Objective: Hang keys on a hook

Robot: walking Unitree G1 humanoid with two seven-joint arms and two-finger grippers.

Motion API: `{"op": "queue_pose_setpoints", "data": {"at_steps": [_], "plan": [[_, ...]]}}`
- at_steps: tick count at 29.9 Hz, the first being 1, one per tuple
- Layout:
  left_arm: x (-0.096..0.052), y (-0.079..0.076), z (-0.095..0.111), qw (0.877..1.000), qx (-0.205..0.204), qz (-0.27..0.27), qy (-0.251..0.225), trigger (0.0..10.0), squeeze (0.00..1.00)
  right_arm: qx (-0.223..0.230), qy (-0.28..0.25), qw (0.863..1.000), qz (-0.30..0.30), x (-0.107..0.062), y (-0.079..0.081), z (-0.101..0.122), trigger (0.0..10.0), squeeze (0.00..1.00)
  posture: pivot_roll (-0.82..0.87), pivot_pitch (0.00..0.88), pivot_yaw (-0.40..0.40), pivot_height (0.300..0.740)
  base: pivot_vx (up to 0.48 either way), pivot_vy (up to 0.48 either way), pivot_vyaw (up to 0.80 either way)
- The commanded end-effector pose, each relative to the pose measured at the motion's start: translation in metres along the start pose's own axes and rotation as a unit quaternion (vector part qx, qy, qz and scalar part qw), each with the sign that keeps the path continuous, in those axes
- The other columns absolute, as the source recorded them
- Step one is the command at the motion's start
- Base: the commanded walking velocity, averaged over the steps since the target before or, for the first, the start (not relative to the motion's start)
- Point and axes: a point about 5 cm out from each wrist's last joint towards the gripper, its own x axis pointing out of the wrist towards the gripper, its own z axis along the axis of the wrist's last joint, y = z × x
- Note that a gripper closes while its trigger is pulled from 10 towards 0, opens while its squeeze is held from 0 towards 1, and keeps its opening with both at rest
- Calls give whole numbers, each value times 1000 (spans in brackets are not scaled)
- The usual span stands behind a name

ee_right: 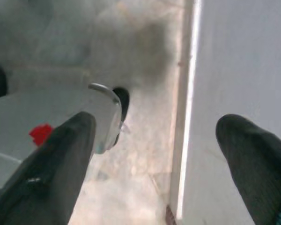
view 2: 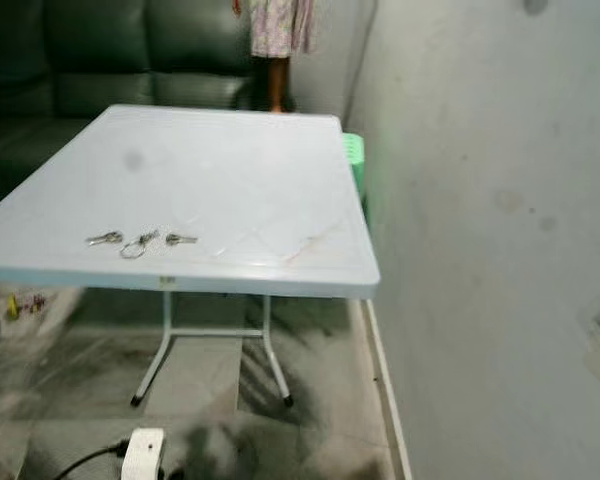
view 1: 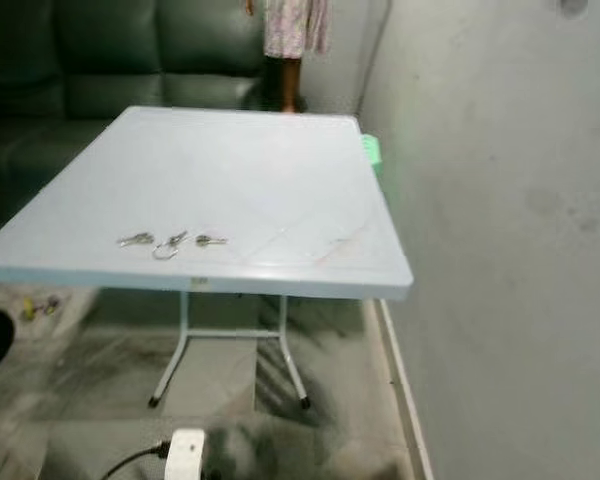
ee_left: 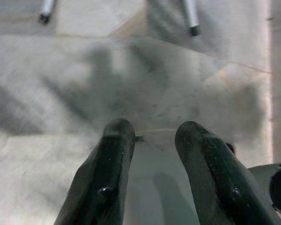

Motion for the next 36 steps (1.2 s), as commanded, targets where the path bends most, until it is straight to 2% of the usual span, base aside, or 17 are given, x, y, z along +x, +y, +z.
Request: {"op": "queue_pose_setpoints", "data": {"at_steps": [1,28,36], "plan": [[0,3,3,1000,0,5,-4,10000,0,-2,-9,1000,16,2,9,6,10000,0,93,0,-60,740,0,469,0],[-1,6,3,1000,-7,9,-8,10000,0,2,-7,1000,21,3,16,6,10000,0,102,0,-63,740,0,466,0],[0,6,3,1000,-7,9,-9,10000,0,5,0,1000,16,1,9,2,10000,0,102,0,-63,740,0,463,0]]}}
